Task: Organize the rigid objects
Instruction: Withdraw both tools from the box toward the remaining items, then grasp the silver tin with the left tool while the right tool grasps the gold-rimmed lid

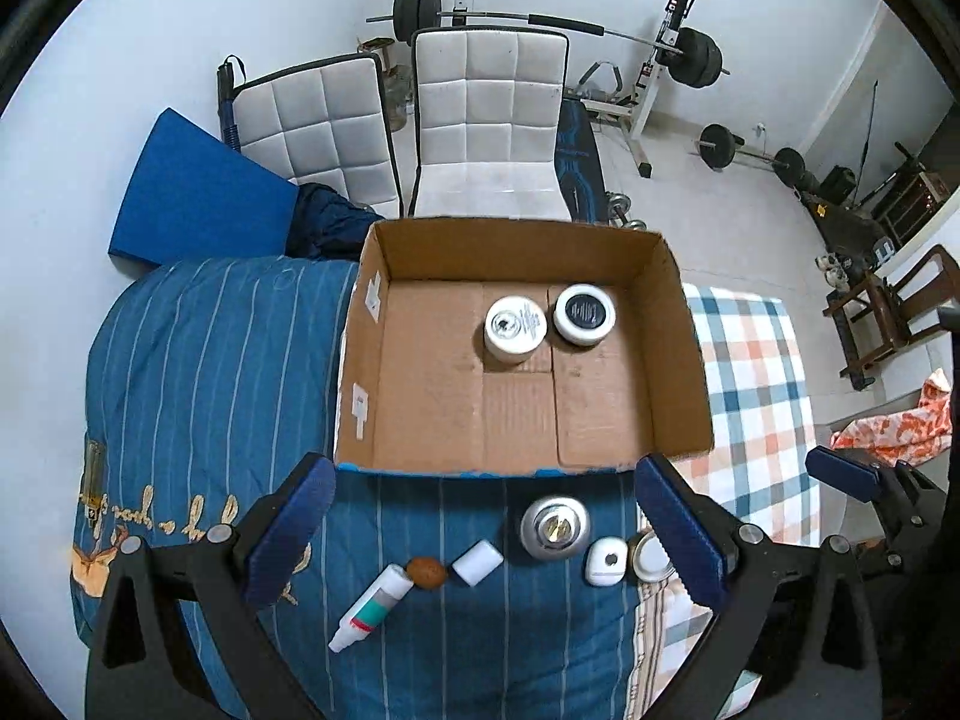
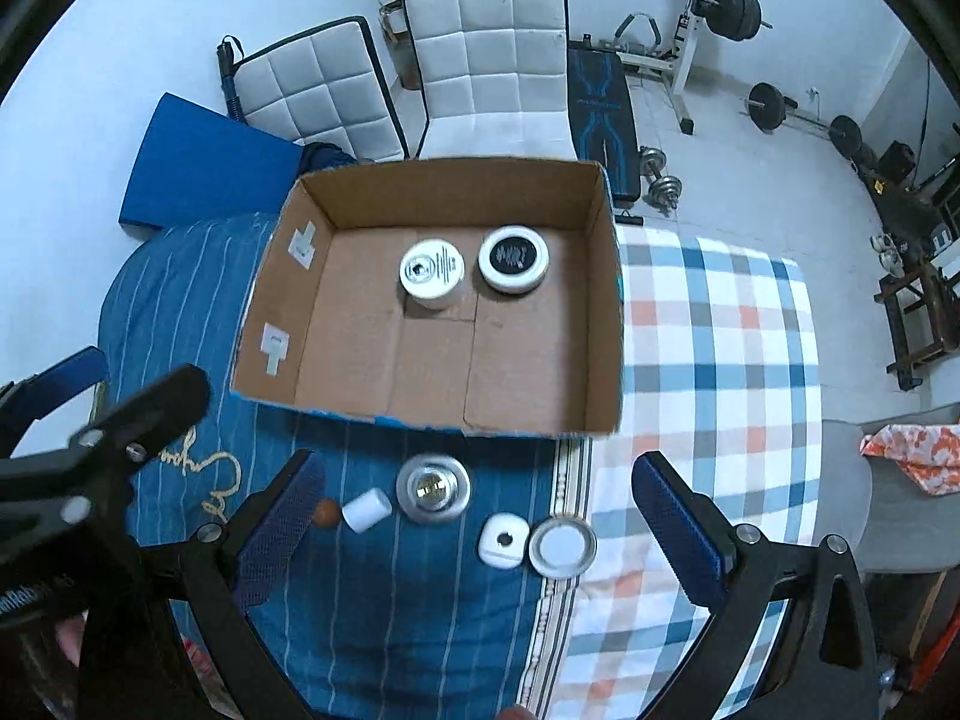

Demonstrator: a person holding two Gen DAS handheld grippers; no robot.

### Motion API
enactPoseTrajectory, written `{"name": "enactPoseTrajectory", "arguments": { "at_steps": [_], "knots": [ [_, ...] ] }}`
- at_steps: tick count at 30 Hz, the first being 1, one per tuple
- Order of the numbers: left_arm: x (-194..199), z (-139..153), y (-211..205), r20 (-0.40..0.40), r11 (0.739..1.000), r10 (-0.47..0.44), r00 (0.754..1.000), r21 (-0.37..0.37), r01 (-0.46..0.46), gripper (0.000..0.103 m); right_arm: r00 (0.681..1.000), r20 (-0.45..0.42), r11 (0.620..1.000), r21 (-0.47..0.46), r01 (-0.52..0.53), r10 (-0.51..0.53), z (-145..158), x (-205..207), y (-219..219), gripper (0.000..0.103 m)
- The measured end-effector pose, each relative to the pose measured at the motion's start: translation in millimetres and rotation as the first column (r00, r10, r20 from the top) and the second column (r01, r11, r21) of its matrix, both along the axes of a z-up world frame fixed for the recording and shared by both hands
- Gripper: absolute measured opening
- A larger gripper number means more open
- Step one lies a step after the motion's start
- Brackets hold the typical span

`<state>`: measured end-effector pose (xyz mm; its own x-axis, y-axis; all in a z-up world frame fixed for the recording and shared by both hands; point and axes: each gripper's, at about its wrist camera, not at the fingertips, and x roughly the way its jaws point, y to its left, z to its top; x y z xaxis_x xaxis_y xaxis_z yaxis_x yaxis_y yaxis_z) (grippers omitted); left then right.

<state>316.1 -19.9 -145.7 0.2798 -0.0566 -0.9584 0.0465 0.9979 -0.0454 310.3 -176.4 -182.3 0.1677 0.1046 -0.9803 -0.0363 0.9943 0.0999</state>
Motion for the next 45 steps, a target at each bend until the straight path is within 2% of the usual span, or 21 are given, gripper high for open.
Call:
{"name": "enactPoseTrajectory", "arguments": {
  "at_steps": [3,5,8,13,18,20,21,22,23,25,26,27,28,29,31,34,37,38,40,45],
  "knots": [
    [-12,-21,-3,-0.026,0.998,-0.027,0.999,0.058,0.029,0.103,0.999,-0.042,1.000,0.000,0.022,-0.022,-21,-13,-12,0.103],
    [-20,-49,-6,-0.080,0.995,-0.042,0.996,0.090,0.049,0.103,0.995,-0.092,0.999,-0.006,0.049,-0.049,-48,-25,-25,0.103],
    [-29,-98,-15,-0.197,0.993,-0.067,0.978,0.080,0.084,0.103,0.980,-0.174,0.995,-0.025,0.096,-0.099,-88,-43,-45,0.103],
    [-27,-169,-39,-0.325,0.993,-0.088,0.941,0.041,0.108,0.103,0.938,-0.295,0.983,-0.055,0.176,-0.185,-165,-63,-76,0.103],
    [-17,-215,-64,-0.412,0.992,-0.107,0.905,0.020,0.126,0.102,0.896,-0.383,0.972,-0.029,0.233,-0.226,-225,-68,-84,0.102],
    [-14,-233,-72,-0.448,0.990,-0.115,0.887,0.023,0.140,0.102,0.878,-0.416,0.966,-0.008,0.259,-0.239,-244,-70,-84,0.099],
    [-13,-241,-77,-0.466,0.988,-0.123,0.876,0.023,0.150,0.102,0.869,-0.430,0.964,-0.008,0.267,-0.244,-250,-71,-84,0.093],
    [-13,-248,-81,-0.477,0.986,-0.132,0.869,0.026,0.164,0.102,0.862,-0.443,0.962,-0.006,0.274,-0.248,-255,-72,-85,0.088],
    [-12,-254,-85,-0.483,0.984,-0.137,0.865,0.031,0.173,0.102,0.860,-0.440,0.955,0.017,0.295,-0.258,-257,-74,-87,0.088],
    [-11,-263,-89,-0.485,0.982,-0.141,0.863,0.040,0.183,0.099,0.861,-0.426,0.953,-0.010,0.302,-0.277,-254,-75,-93,0.080],
    [-11,-266,-91,-0.477,0.981,-0.141,0.868,0.047,0.186,0.088,0.862,-0.418,0.954,-0.036,0.299,-0.286,-252,-76,-98,0.078],
    [-11,-270,-91,-0.474,0.982,-0.141,0.869,0.047,0.184,0.083,0.861,-0.418,0.954,-0.052,0.296,-0.290,-252,-76,-100,0.078],
    [-12,-273,-91,-0.481,0.985,-0.136,0.866,0.029,0.171,0.072,0.858,-0.422,0.954,-0.064,0.294,-0.293,-252,-76,-103,0.078],
    [-14,-278,-90,-0.498,0.988,-0.127,0.858,0.016,0.156,0.070,0.855,-0.431,0.953,-0.044,0.300,-0.289,-251,-77,-105,0.078],
    [-19,-277,-89,-0.490,0.988,-0.123,0.863,0.023,0.155,0.070,0.855,-0.440,0.953,-0.008,0.304,-0.276,-250,-77,-106,0.078],
    [-34,-277,-87,-0.504,0.986,-0.130,0.854,0.025,0.165,0.070,0.848,-0.460,0.956,-0.007,0.293,-0.263,-255,-79,-105,0.079],
    [-41,-277,-85,-0.494,0.987,-0.127,0.860,0.026,0.161,0.070,0.838,-0.473,0.957,-0.047,0.285,-0.273,-266,-79,-104,0.079],
    [-41,-279,-84,-0.499,0.988,-0.124,0.858,0.021,0.155,0.070,0.850,-0.449,0.959,-0.069,0.275,-0.277,-264,-77,-104,0.076],
    [-42,-283,-83,-0.495,0.990,-0.112,0.862,0.018,0.139,0.070,0.853,-0.434,0.957,-0.107,0.269,-0.288,-263,-78,-102,0.069],
    [-41,-287,-79,-0.479,0.993,-0.088,0.874,0.029,0.116,0.069,0.861,-0.403,0.951,-0.154,0.269,-0.309,-261,-81,-89,0.068]
  ]
}}
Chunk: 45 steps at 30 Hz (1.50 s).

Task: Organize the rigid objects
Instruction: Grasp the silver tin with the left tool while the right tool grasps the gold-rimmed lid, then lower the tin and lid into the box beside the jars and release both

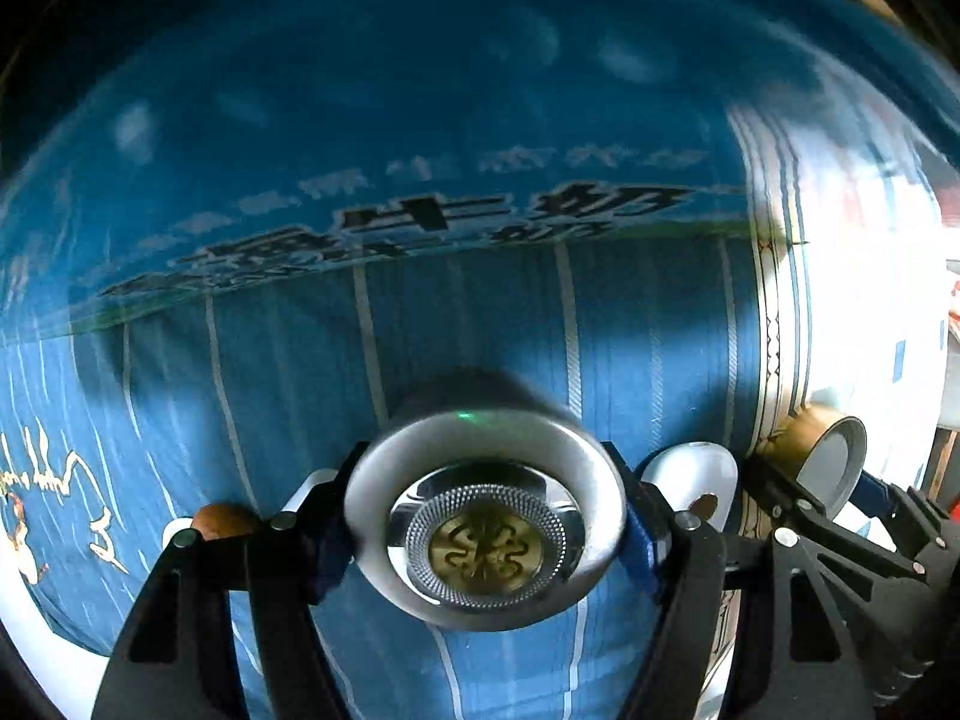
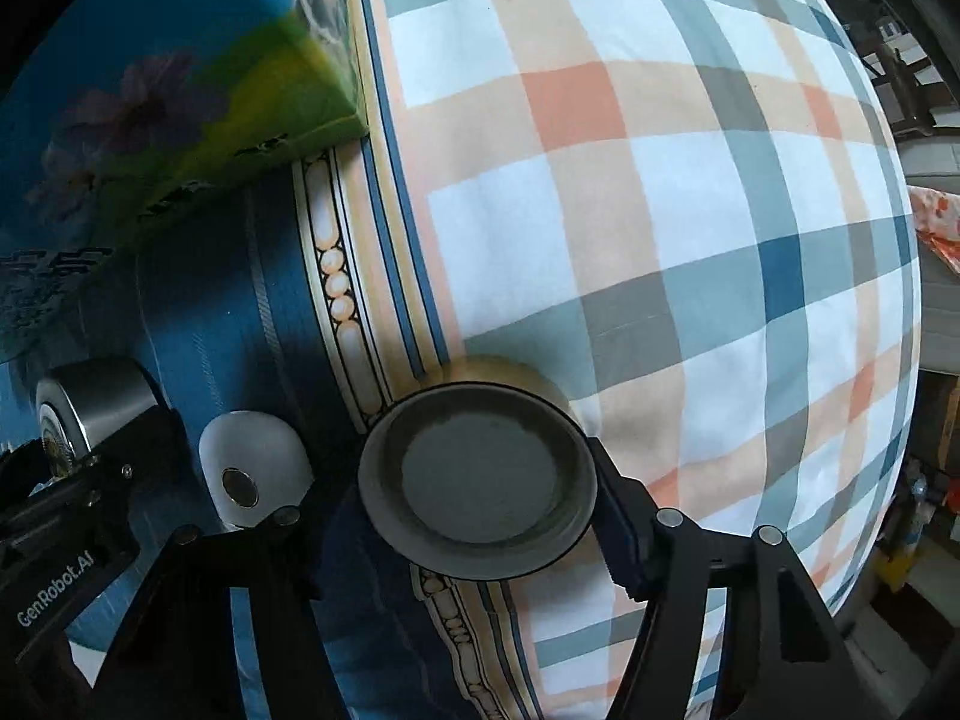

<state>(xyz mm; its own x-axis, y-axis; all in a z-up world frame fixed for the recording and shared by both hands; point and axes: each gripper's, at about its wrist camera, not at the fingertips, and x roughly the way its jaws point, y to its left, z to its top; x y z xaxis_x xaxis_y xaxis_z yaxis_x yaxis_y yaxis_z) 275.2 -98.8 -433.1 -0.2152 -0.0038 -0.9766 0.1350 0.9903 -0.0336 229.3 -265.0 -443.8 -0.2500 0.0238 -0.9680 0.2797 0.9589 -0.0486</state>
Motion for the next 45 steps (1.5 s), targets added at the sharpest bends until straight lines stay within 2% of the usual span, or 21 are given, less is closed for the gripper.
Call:
{"name": "enactPoseTrajectory", "arguments": {
  "at_steps": [6,8,18,25,28,35,39,41,45],
  "knots": [
    [-13,10,9,0.013,1.000,0.005,1.000,0.012,-0.005,0.069,1.000,-0.020,1.000,0.028,-0.010,0.011,5,2,12,0.067],
    [-13,23,1,0.020,1.000,0.012,1.000,0.011,-0.012,0.069,1.000,-0.015,0.999,0.044,-0.019,0.020,8,0,9,0.067],
    [-45,69,16,0.076,0.998,0.050,0.996,-0.045,-0.047,0.069,0.991,0.072,0.987,0.105,-0.123,0.116,66,-30,28,0.067],
    [-57,125,29,0.150,0.996,0.047,0.988,-0.077,-0.035,0.069,0.978,0.122,0.974,0.134,-0.183,0.167,105,-42,41,0.067],
    [-58,148,34,0.196,0.995,0.055,0.979,-0.090,-0.038,0.069,0.963,0.135,0.959,0.129,-0.251,0.234,130,-45,45,0.067],
    [-59,182,44,0.247,0.993,0.086,0.965,-0.101,-0.062,0.069,0.949,0.183,0.951,0.129,-0.281,0.255,153,-30,39,0.067],
    [-54,190,48,0.271,0.992,0.098,0.958,-0.105,-0.072,0.069,0.942,0.212,0.947,0.136,-0.292,0.260,165,-17,48,0.067],
    [-50,195,51,0.276,0.990,0.109,0.955,-0.120,-0.079,0.069,0.940,0.222,0.944,0.147,-0.294,0.259,162,-13,53,0.067],
    [-40,215,55,0.296,0.984,0.126,0.947,-0.160,-0.081,0.069,0.933,0.253,0.938,0.170,-0.303,0.255,178,-3,58,0.067]
  ]
}}
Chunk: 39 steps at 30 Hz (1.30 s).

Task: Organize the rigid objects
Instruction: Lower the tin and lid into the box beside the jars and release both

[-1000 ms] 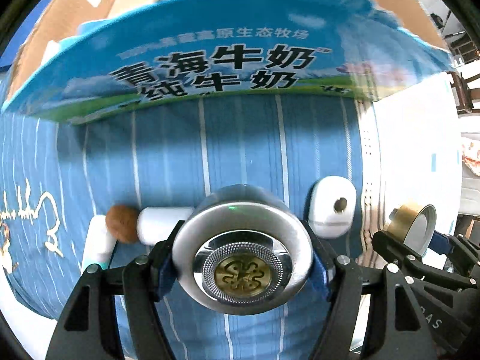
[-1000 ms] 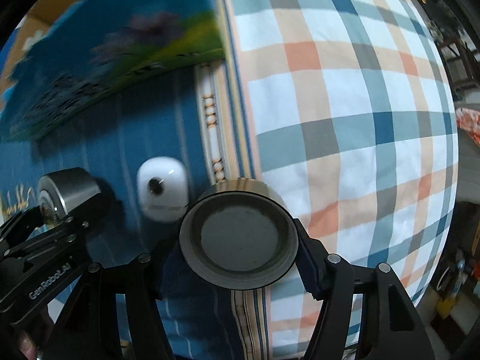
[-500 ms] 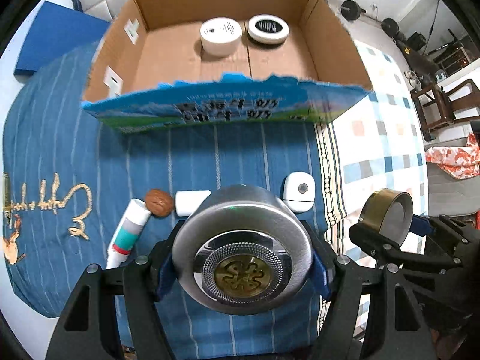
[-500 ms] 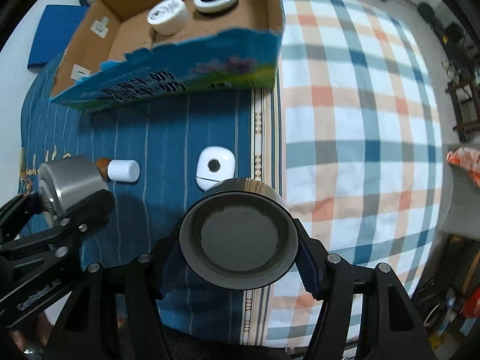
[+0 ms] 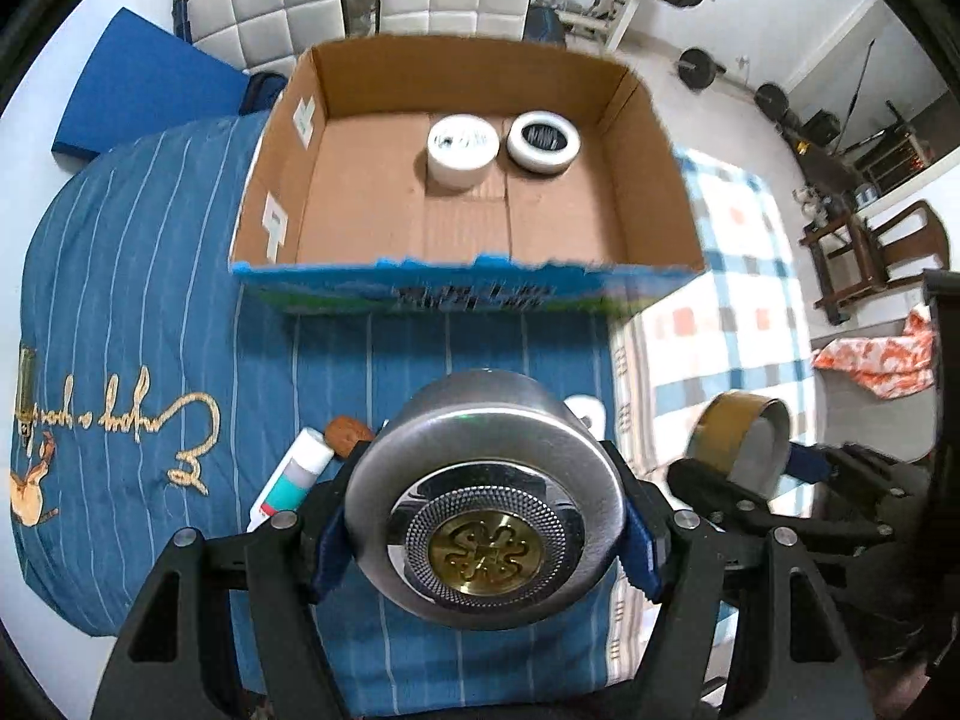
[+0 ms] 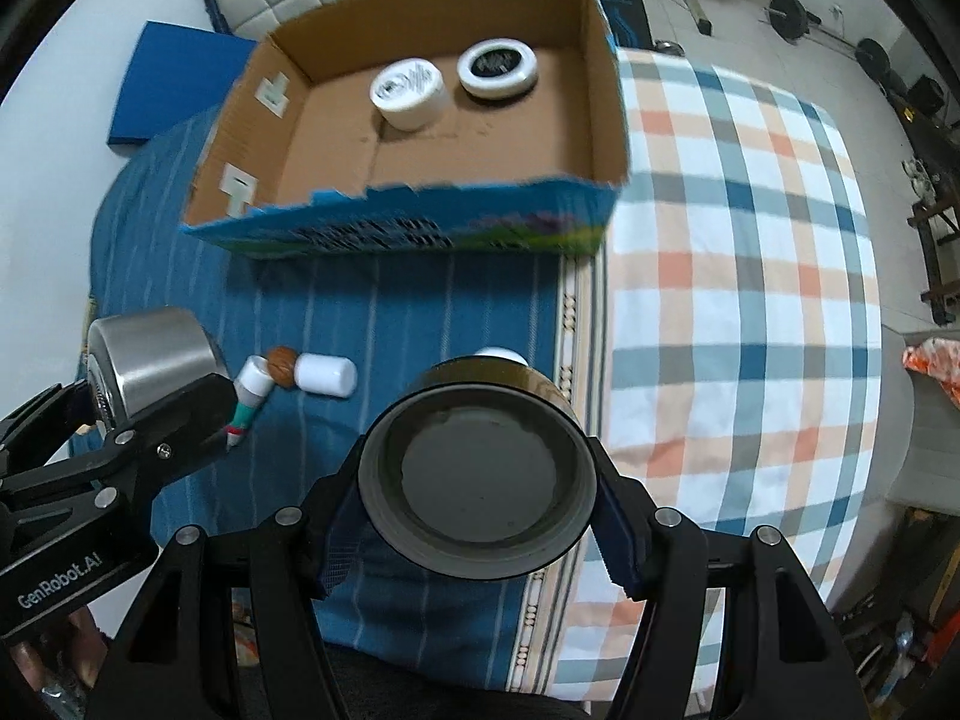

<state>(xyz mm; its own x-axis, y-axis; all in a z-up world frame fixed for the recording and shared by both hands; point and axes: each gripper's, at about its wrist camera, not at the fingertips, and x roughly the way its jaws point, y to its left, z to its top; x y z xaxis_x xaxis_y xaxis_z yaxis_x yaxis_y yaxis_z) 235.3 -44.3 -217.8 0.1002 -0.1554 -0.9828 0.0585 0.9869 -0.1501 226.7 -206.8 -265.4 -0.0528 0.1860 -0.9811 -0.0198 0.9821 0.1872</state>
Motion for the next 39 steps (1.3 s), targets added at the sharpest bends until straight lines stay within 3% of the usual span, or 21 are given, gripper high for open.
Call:
{"name": "enactPoseTrajectory", "arguments": {
  "at_steps": [8,15,19,20,28,32,39],
  "knots": [
    [54,33,12,0.072,0.998,0.024,0.997,-0.063,-0.019,0.069,0.998,0.057,0.998,0.057,0.012,-0.015,30,45,9,0.067],
    [125,12,31,0.054,0.999,0.030,0.998,-0.022,-0.029,0.069,0.996,0.080,0.998,0.047,0.039,-0.043,22,111,20,0.067],
    [172,-29,45,-0.011,0.998,0.061,0.998,0.007,-0.061,0.069,0.997,0.047,0.998,0.019,0.056,-0.057,-10,151,27,0.067],
    [180,-38,47,-0.022,0.998,0.063,0.998,0.018,-0.062,0.069,0.995,0.079,0.998,0.023,0.062,-0.064,-19,161,27,0.067],
    [247,-115,54,-0.113,0.991,0.057,0.992,0.127,-0.042,0.069,0.996,-0.013,0.993,-0.083,0.088,-0.089,-110,220,29,0.067],
    [265,-145,51,-0.160,0.987,0.037,0.986,0.159,-0.011,0.069,0.993,-0.065,0.991,-0.100,0.093,-0.100,-145,238,31,0.068],
    [278,-177,49,-0.225,0.986,0.038,0.974,0.166,0.000,0.069,0.990,-0.120,0.990,-0.133,0.054,-0.070,-179,251,37,0.068]
  ]
}}
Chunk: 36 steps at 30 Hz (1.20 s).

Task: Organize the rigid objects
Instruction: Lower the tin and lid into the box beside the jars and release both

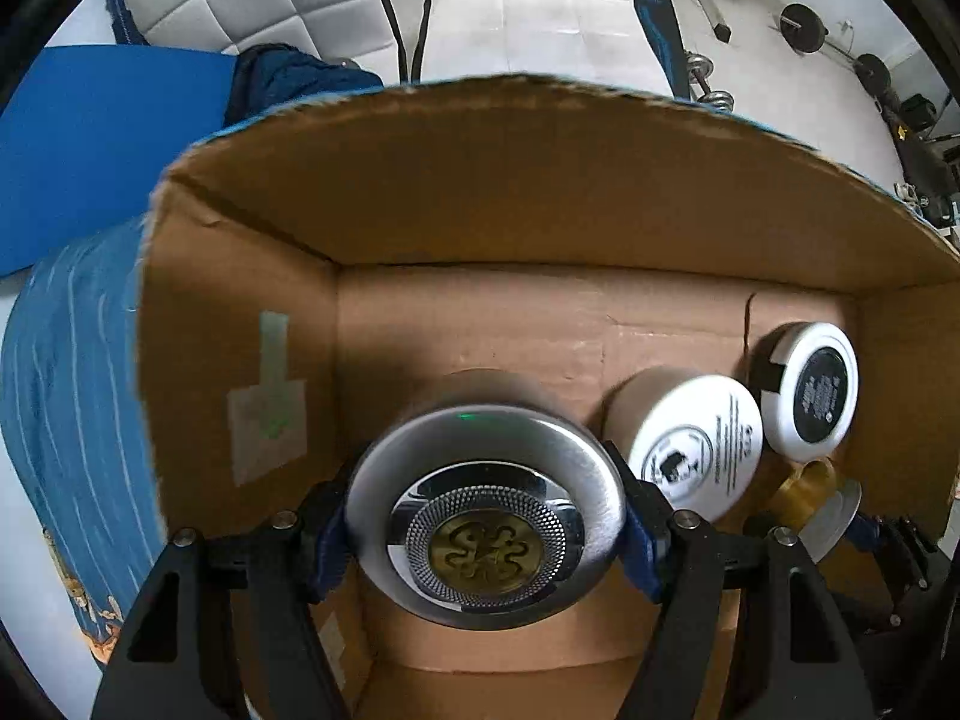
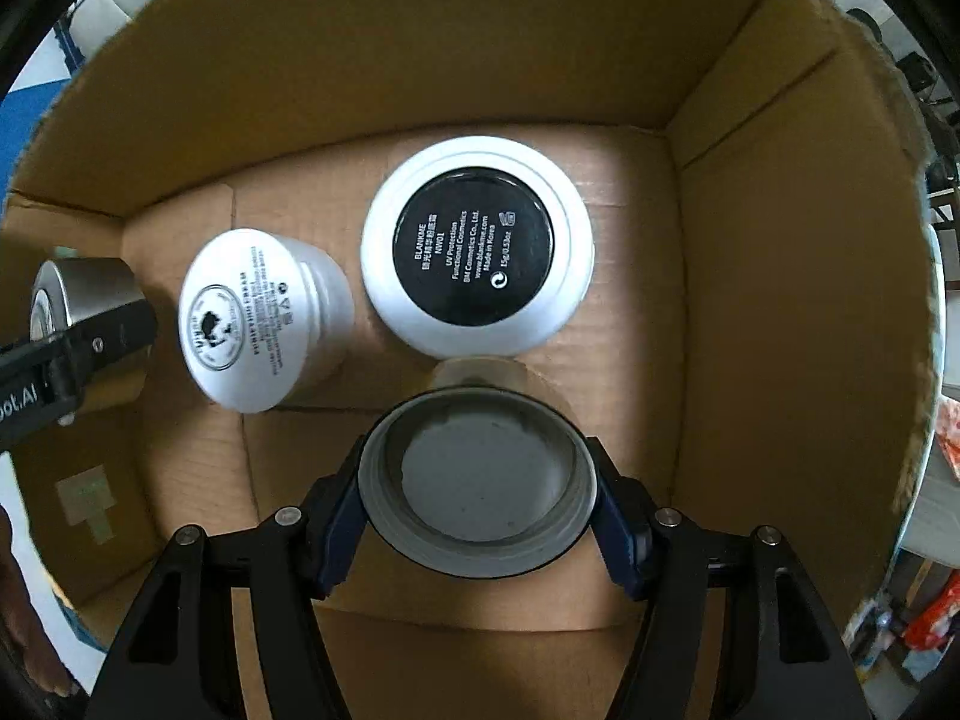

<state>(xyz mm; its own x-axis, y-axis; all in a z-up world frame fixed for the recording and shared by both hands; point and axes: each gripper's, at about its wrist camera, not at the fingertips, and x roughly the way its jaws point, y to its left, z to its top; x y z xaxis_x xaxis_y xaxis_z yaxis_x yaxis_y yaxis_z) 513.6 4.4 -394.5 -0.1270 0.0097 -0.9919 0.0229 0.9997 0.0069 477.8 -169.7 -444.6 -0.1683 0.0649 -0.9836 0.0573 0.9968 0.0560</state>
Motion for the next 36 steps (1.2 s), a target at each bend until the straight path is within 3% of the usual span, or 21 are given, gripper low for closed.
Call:
{"name": "enactPoseTrajectory", "arguments": {
  "at_steps": [14,17,20,22,28,36],
  "knots": [
    [8,-22,10,-0.127,0.993,0.067,0.990,-0.088,-0.079,0.071,0.997,-0.077,1.000,0.010,0.009,-0.008,-18,21,-2,0.069],
    [8,-19,17,-0.150,0.985,0.101,0.983,-0.122,-0.120,0.073,0.994,-0.108,1.000,0.019,0.022,-0.020,-22,25,-6,0.073],
    [6,-12,22,-0.154,0.978,0.122,0.981,-0.148,-0.145,0.076,0.993,-0.116,0.999,0.024,0.027,-0.024,-20,24,-10,0.084],
    [3,-4,22,-0.144,0.975,0.123,0.982,-0.166,-0.146,0.082,0.993,-0.119,0.999,0.031,0.018,-0.014,-16,22,-10,0.091],
    [-12,35,17,-0.075,0.977,0.112,0.991,-0.172,-0.124,0.102,0.995,-0.090,0.999,0.041,-0.028,0.032,2,-1,5,0.101],
    [-50,97,-3,0.089,0.993,0.043,0.995,-0.115,-0.033,0.102,0.999,0.011,0.999,0.014,-0.035,0.035,46,-29,7,0.103]
  ]
}}
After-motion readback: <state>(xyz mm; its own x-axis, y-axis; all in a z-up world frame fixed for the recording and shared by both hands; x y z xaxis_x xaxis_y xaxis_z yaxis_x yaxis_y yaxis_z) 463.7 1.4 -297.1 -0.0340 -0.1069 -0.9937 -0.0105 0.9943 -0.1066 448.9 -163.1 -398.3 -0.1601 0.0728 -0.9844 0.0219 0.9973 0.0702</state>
